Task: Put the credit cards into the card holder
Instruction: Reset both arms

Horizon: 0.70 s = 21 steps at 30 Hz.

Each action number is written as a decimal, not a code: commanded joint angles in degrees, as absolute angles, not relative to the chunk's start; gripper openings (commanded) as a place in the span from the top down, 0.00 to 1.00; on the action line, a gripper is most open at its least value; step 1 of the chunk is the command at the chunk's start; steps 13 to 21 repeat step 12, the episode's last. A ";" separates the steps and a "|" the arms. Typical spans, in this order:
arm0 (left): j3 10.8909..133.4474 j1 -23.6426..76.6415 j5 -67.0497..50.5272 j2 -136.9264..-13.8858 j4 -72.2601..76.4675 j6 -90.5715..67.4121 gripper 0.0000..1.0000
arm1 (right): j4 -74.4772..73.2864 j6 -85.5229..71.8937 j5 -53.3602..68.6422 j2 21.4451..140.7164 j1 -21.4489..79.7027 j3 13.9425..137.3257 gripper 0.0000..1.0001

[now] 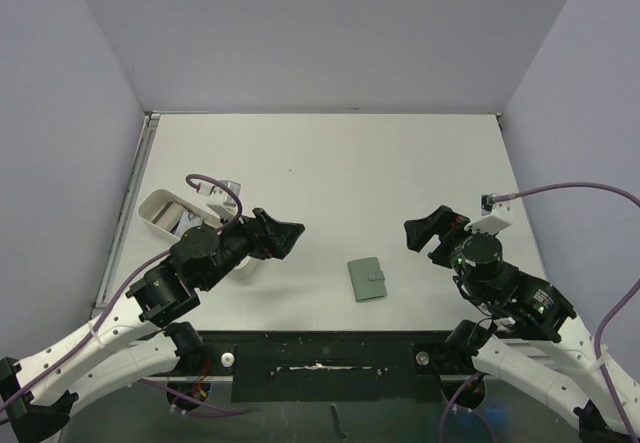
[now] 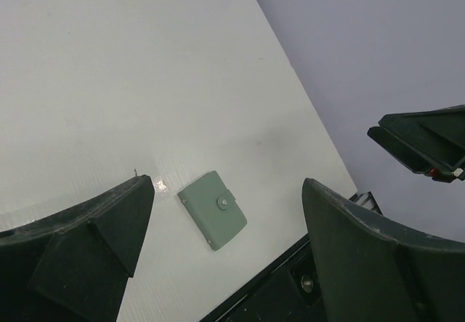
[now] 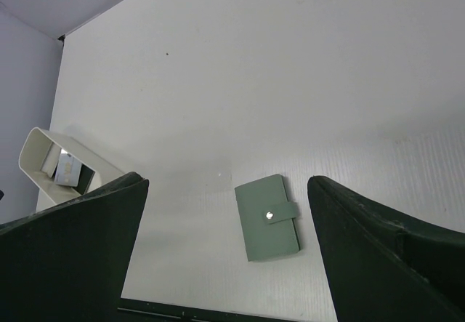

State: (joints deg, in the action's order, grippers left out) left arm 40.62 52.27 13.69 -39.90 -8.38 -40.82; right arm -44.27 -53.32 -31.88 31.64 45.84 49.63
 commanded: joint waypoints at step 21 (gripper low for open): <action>39.70 51.97 16.05 -38.18 -5.04 -41.55 0.17 | -42.46 -52.64 -31.90 31.06 46.34 49.29 0.02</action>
